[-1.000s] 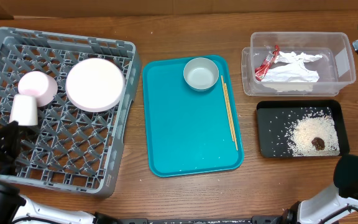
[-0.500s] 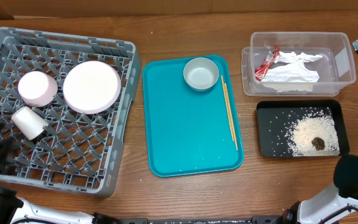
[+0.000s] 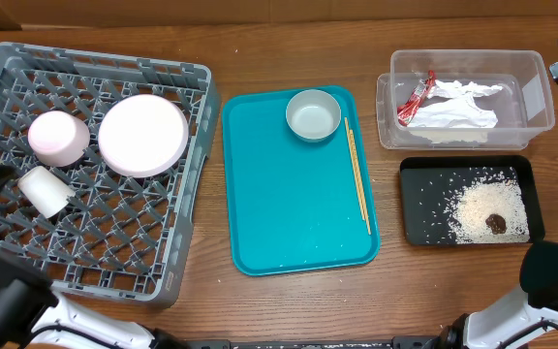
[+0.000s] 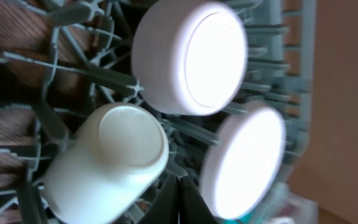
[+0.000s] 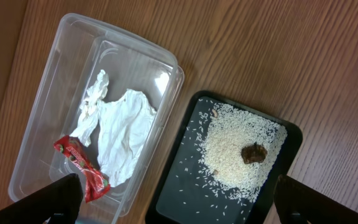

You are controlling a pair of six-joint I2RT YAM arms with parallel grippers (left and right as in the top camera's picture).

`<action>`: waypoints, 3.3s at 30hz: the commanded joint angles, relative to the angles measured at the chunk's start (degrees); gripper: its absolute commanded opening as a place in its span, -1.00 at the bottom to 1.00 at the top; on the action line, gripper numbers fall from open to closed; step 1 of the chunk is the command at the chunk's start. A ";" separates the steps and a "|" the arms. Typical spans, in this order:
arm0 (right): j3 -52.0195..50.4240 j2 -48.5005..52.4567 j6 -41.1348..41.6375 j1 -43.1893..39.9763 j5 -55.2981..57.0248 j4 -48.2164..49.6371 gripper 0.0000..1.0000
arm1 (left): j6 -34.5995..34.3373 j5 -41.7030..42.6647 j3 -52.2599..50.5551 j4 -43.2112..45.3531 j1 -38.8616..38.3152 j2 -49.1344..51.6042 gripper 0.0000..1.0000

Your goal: Sort waste into correct bins and load items into the dishwasher

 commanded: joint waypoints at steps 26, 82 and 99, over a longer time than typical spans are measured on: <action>1.20 -0.42 -0.02 0.07 0.46 0.17 1.00 | -13.79 -25.29 1.09 0.81 -11.65 -6.60 -0.92; 1.18 -0.42 -0.02 0.07 0.44 0.17 1.00 | -6.49 -21.31 2.10 -5.57 -11.67 -1.20 -0.92; 1.18 -0.42 -0.02 0.07 0.44 0.17 1.00 | -10.40 -34.12 1.75 -3.04 -11.67 -10.29 -0.92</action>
